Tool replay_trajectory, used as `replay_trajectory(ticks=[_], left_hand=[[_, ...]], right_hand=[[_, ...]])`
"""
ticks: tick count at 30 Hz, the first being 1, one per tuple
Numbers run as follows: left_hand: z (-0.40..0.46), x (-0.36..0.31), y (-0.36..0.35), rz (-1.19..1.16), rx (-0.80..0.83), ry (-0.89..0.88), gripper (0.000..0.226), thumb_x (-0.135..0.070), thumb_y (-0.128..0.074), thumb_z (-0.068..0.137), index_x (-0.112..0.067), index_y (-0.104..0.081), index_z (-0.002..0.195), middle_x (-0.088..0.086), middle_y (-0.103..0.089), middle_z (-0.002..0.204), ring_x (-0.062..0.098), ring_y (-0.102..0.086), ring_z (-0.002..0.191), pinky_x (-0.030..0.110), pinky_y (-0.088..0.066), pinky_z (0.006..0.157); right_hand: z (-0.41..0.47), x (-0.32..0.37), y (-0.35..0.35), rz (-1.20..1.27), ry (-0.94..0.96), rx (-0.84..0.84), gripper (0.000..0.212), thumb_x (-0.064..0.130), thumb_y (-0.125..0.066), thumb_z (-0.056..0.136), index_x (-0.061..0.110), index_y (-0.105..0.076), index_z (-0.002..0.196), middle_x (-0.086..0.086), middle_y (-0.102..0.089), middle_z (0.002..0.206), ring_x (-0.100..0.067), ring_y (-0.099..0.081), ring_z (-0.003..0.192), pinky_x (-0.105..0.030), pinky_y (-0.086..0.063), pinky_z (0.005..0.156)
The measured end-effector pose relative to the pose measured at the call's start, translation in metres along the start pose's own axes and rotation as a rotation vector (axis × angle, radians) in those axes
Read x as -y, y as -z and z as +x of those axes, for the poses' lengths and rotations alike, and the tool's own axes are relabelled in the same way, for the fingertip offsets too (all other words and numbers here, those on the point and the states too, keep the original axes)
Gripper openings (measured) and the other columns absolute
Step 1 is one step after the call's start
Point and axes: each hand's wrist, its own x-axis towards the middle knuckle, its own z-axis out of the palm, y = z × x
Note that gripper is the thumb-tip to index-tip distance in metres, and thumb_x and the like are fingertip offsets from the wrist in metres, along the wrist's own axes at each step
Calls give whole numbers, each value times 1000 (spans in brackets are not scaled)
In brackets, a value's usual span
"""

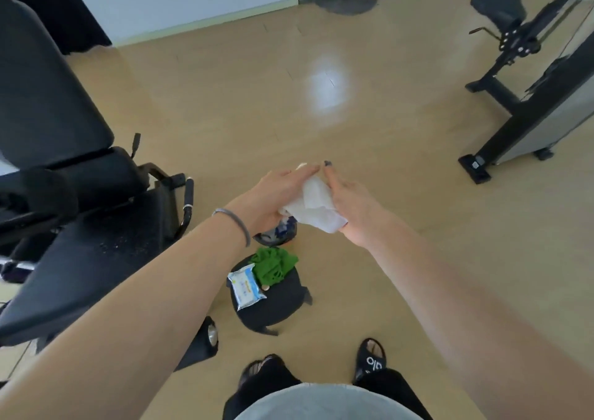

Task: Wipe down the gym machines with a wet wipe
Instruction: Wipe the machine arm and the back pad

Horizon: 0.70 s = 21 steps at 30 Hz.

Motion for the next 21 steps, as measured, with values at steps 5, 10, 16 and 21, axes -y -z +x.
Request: replay_trajectory(ticks=[5, 10, 16, 21], left_hand=[[39, -31, -31, -54, -145, 63, 48, -53, -66, 91, -6, -66, 102, 4, -54, 61, 19, -46, 51, 31, -30, 52], [79, -59, -21, -64, -158, 102, 54, -63, -60, 90, -9, -60, 95, 7, -34, 60, 19, -30, 51, 27, -28, 48], [157, -86, 2, -342, -89, 100, 45, -37, -65, 95, 0, -66, 121, 20, -70, 110, 26, -67, 98, 37, -51, 94], [227, -128, 31, -377, -169, 90, 60, -29, -70, 82, 5, -58, 130, 12, -64, 103, 23, -59, 94, 36, -42, 82]], right_hand=[[58, 34, 53, -86, -77, 154, 68, 63, -52, 97, 7, -56, 135, -10, -68, 115, -23, -65, 95, -42, -55, 87], [124, 74, 58, -207, -156, 342, 88, 82, -45, 86, 12, -54, 137, -7, -68, 124, -24, -68, 108, -32, -54, 73], [208, 125, 54, -334, -105, 410, 100, 92, -48, 66, 14, -66, 127, -2, -74, 116, -20, -70, 108, -36, -53, 96], [286, 186, 35, -472, -26, 399, 87, 89, -51, 64, 18, -70, 111, -5, -73, 116, -25, -69, 106, -43, -52, 101]])
